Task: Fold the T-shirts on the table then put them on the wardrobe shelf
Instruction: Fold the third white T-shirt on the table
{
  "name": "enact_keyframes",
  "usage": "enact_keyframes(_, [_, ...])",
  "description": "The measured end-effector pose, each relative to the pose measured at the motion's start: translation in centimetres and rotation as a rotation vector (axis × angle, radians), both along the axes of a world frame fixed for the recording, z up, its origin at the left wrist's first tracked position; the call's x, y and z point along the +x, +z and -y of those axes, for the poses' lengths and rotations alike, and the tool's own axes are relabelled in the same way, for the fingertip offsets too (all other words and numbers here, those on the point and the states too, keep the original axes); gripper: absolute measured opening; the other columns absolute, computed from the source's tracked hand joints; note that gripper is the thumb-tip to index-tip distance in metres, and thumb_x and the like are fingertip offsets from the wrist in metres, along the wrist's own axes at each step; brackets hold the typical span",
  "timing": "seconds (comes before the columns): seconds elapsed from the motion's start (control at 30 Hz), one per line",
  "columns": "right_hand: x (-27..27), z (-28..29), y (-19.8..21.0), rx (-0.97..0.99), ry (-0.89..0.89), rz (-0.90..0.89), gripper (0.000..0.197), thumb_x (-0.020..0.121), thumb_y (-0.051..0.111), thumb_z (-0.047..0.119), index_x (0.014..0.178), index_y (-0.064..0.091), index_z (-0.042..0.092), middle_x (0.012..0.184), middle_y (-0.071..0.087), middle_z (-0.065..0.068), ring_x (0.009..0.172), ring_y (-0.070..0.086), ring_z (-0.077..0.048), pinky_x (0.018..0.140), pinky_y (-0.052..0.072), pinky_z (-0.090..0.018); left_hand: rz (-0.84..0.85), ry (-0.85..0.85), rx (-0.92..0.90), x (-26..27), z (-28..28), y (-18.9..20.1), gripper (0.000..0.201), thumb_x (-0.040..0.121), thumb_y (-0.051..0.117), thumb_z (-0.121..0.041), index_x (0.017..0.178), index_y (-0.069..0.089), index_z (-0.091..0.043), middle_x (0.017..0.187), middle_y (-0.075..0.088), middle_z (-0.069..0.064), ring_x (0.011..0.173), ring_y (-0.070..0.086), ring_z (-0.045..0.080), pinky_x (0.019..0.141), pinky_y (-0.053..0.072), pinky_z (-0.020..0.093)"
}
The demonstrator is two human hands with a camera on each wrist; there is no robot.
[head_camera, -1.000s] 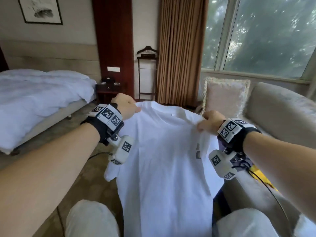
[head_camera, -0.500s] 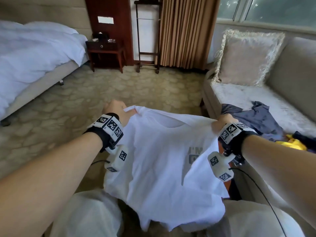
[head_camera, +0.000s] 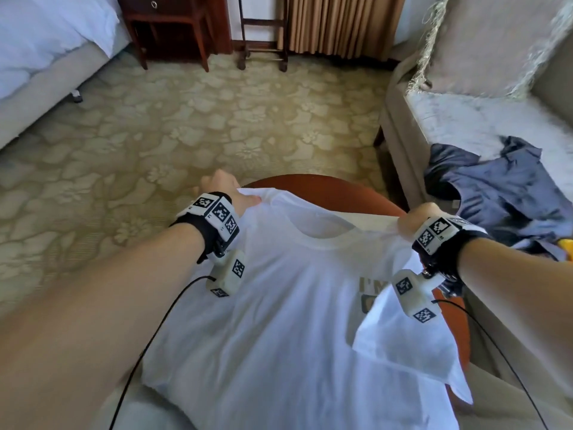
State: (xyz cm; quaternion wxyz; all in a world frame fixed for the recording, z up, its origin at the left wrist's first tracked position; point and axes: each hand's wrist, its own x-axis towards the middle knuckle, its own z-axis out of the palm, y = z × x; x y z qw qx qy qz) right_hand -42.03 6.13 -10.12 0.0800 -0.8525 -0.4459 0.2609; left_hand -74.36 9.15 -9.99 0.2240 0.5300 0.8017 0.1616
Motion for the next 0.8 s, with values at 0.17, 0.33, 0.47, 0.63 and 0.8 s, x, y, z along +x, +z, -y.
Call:
enact_keyframes(0.17, [-0.5, -2.2, -1.4, 0.024, -0.065, 0.109, 0.032, 0.084, 0.054, 0.018, 0.110, 0.069, 0.006, 0.104, 0.066, -0.020, 0.081, 0.058, -0.031, 0.074, 0.045, -0.030, -0.073, 0.003, -0.103, 0.6, -3.0, -2.8, 0.055, 0.064, 0.080, -0.057, 0.096, 0.066, -0.015, 0.119, 0.062, 0.019, 0.120, 0.050, 0.043, 0.102, 0.040, 0.055])
enact_keyframes(0.33, [-0.8, -2.3, -1.3, -0.010, -0.033, 0.047, 0.044, 0.066, 0.064, 0.041, 0.096, 0.069, 0.010, 0.082, 0.065, -0.010, 0.062, 0.059, -0.023, 0.062, 0.051, -0.028, -0.260, -0.027, -0.104, 1.4, -2.4, -4.4, 0.080, 0.073, 0.070, -0.060, 0.134, 0.045, -0.014, 0.137, 0.041, 0.016, 0.130, 0.035, 0.039, 0.108, 0.024, 0.052])
enact_keyframes(0.47, [-1.0, -0.3, -0.3, -0.006, -0.075, 0.068, 0.092, 0.066, 0.078, 0.048, 0.137, 0.037, 0.008, 0.135, 0.041, -0.016, 0.111, 0.052, -0.034, 0.078, 0.043, -0.038, -0.292, -0.070, -0.027, 3.5, 0.0, -2.7, 0.067, 0.075, 0.068, -0.060, 0.124, 0.050, -0.017, 0.132, 0.041, 0.012, 0.125, 0.038, 0.033, 0.104, 0.028, 0.047])
enact_keyframes(0.63, [-2.4, 3.6, 1.1, -0.071, 0.028, 0.168, 0.113, 0.059, 0.081, 0.058, 0.143, 0.025, 0.008, 0.136, 0.039, -0.016, 0.124, 0.043, -0.034, 0.098, 0.041, -0.045, -0.026, -0.259, -0.115, 7.7, 3.6, -2.0, 0.034, 0.078, 0.072, -0.035, 0.102, 0.067, -0.012, 0.101, 0.065, 0.005, 0.087, 0.060, 0.022, 0.079, 0.049, 0.031])
enact_keyframes(0.8, [-2.6, 7.5, 0.5, -0.284, 0.264, 0.090, 0.090, 0.055, 0.075, 0.070, 0.125, 0.053, 0.017, 0.097, 0.060, -0.004, 0.084, 0.060, -0.023, 0.068, 0.049, -0.029, -0.037, -0.332, -0.244, 11.7, 7.0, -2.0, 0.059, 0.062, 0.070, -0.055, 0.104, 0.064, -0.014, 0.113, 0.061, 0.009, 0.103, 0.058, 0.030, 0.087, 0.054, 0.041])
